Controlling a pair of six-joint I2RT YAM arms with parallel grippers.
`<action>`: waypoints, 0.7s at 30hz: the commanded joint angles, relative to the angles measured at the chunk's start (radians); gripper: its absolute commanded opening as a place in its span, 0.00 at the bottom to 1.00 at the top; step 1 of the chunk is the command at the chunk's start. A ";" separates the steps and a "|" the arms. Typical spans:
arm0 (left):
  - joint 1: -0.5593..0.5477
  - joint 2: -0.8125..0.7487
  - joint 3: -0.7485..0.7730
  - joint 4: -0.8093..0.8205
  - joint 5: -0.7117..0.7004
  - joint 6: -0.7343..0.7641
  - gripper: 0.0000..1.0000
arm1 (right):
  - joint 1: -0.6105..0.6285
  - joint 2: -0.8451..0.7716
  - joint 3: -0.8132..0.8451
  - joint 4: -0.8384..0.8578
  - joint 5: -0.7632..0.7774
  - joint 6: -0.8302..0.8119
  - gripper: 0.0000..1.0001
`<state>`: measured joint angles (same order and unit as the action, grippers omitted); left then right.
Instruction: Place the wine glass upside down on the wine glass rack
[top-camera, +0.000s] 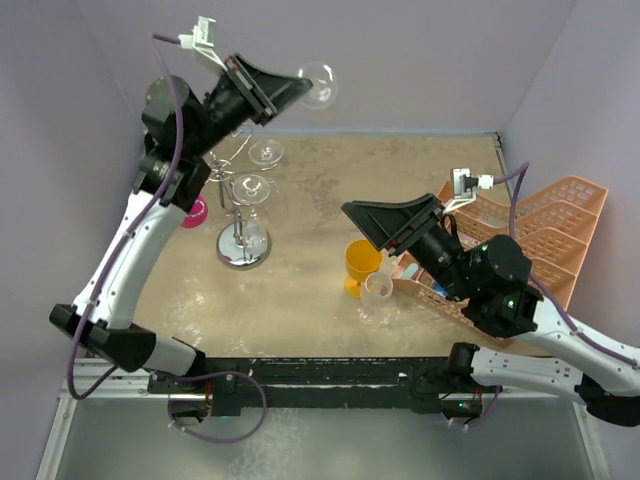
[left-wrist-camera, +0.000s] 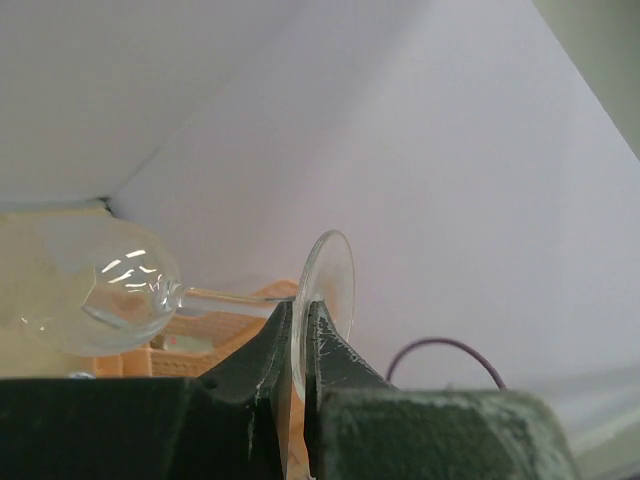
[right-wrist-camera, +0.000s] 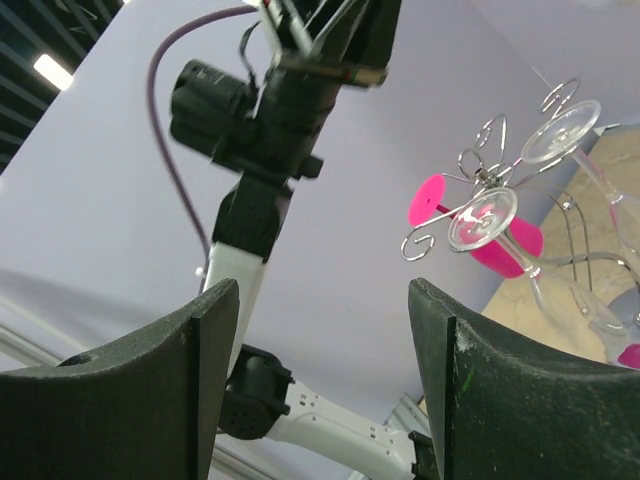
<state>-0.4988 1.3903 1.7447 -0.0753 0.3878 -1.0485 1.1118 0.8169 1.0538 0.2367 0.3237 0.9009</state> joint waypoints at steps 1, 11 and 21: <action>0.117 0.075 0.172 0.168 0.054 -0.068 0.00 | 0.003 0.015 -0.002 0.064 -0.023 -0.025 0.70; 0.452 0.098 0.162 0.135 0.036 -0.185 0.00 | 0.003 0.028 0.000 0.066 -0.028 -0.021 0.69; 0.754 -0.035 0.010 -0.070 -0.029 -0.075 0.00 | 0.002 0.046 -0.010 0.081 -0.057 -0.012 0.69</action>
<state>0.1825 1.4528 1.7828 -0.1177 0.3950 -1.1839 1.1118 0.8585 1.0424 0.2539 0.2916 0.8970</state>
